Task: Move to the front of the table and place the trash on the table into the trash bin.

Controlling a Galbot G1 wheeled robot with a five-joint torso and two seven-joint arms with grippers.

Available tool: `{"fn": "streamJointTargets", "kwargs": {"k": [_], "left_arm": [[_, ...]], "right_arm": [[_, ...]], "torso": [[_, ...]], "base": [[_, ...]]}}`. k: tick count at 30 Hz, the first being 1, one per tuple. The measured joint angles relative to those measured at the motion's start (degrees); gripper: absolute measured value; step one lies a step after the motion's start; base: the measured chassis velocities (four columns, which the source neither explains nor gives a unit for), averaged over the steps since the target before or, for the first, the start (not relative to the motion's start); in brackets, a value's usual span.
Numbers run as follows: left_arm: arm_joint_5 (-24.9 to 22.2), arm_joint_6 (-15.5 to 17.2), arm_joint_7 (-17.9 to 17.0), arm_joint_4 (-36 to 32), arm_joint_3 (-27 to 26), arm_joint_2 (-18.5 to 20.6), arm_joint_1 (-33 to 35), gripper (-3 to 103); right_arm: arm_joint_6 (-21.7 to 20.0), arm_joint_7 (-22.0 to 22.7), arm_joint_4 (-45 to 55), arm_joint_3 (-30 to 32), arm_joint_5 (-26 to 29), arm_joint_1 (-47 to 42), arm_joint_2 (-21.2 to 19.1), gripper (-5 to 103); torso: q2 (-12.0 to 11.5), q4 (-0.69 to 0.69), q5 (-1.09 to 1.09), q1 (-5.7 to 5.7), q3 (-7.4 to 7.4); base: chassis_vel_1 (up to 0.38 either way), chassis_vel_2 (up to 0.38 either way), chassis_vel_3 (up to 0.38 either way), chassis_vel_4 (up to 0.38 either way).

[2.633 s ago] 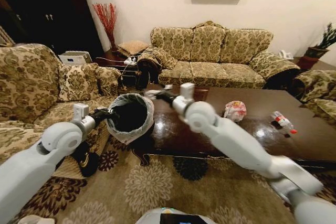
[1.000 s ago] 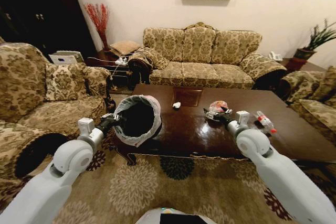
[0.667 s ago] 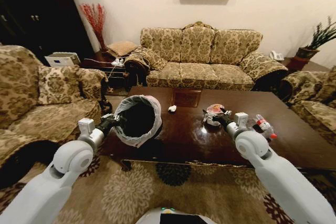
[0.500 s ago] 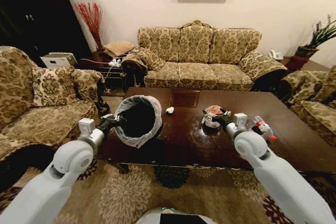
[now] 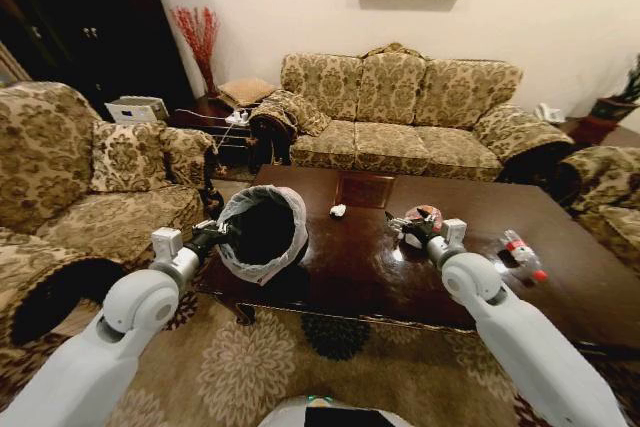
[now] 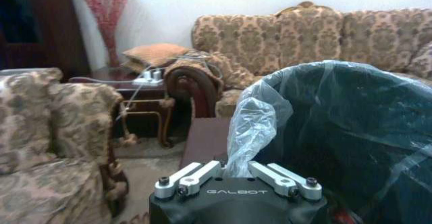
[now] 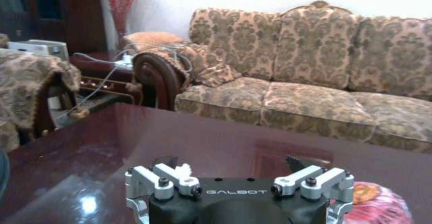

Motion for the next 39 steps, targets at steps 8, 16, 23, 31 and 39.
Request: {"fn": "streamJointTargets", "kwargs": {"k": [8, 16, 23, 31, 39], "left_arm": [[0.92, 0.01, -0.02, -0.17, 0.16, -0.46, 0.51, 1], [1.32, -0.25, -0.02, -0.43, -0.2, -0.84, 1.24, 1], [1.33, -0.45, -0.02, 0.08, -0.15, -0.84, 0.88, 1], [1.32, -0.86, -0.34, 0.72, -0.3, -0.54, 1.14, 1], [0.22, -0.94, -0.38, 1.78, 0.54, 1.64, 0.04, 1]], "right_arm": [[0.89, -0.51, -0.45, 0.29, -0.97, -0.69, 0.58, 100], [0.6, -0.23, -0.19, -0.64, -1.17, -0.69, 0.89, 100], [2.46, 0.26, -2.73, -4.1, -0.16, 1.72, 1.93, 100], [11.24, -4.69, -16.52, -15.11, -0.6, 10.58, 7.83, 100], [13.58, -7.44, -30.96, -18.05, -5.35, 15.79, 16.41, 100]], "torso": [[0.01, -0.04, 0.0, -0.02, -0.01], [0.01, -0.01, 0.0, -0.03, -0.01], [-0.02, -0.05, -0.01, 0.08, 0.03], [0.0, -0.02, -0.02, -0.07, -0.02], [0.0, -0.02, -0.03, -0.01, 0.0]], "base": [[-0.011, 0.011, 0.014, -0.024], [-0.113, 0.131, 0.143, -0.122], [-0.201, 0.171, 0.184, -0.178], [-0.049, 0.031, 0.034, -0.018], [0.021, -0.015, -0.013, 0.018]]}}
